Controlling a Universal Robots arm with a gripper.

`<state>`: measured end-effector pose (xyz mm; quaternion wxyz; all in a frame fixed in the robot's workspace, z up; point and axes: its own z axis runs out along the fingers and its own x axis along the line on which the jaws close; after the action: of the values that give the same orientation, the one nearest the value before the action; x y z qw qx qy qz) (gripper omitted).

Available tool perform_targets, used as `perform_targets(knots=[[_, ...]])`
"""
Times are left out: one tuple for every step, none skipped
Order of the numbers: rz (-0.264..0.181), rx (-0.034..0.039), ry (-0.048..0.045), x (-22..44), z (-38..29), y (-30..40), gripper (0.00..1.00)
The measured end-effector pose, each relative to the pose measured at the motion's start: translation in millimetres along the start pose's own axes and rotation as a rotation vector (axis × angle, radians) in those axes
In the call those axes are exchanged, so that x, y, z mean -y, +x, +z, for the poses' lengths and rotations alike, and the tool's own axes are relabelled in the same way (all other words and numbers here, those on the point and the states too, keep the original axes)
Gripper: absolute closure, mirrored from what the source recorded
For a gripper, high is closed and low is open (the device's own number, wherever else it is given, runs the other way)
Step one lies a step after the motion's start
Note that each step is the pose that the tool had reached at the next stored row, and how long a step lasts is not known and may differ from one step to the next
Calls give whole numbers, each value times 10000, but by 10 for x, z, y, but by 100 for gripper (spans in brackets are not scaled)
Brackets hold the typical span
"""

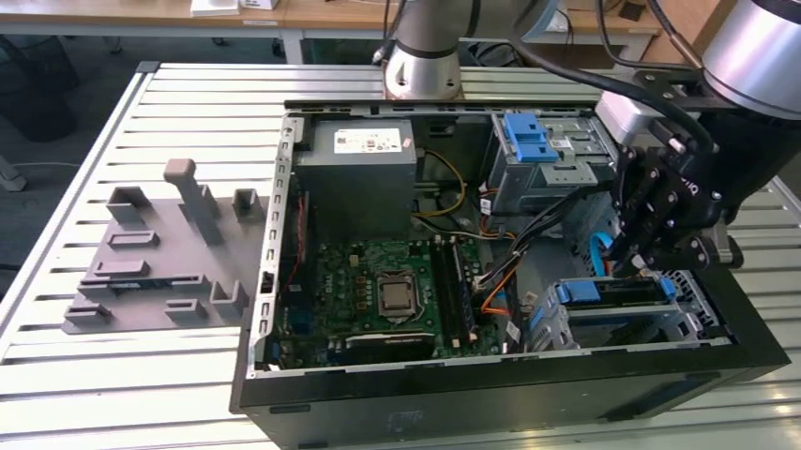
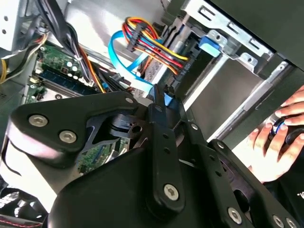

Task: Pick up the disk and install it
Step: 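Insert the second disk wire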

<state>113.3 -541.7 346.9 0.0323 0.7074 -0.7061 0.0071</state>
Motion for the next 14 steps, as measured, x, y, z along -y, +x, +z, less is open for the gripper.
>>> perform_targets(knots=[[0,-1,2,0,6,17,75],[-1,-1,5,0,10,28,75],[-1,0,7,1,13,30,75],[-1,-1,7,1,13,30,75],[-2,-3,7,1,14,30,75],[-3,-2,8,1,16,30,75],[-3,-1,8,1,18,30,75],[-2,0,13,1,22,29,75],[-2,0,22,1,27,29,75],[-3,-1,33,2,31,29,75],[-4,0,43,2,37,29,75],[-4,1,53,2,44,29,75],[-5,6,57,2,50,28,75],[-5,12,58,2,57,28,75]])
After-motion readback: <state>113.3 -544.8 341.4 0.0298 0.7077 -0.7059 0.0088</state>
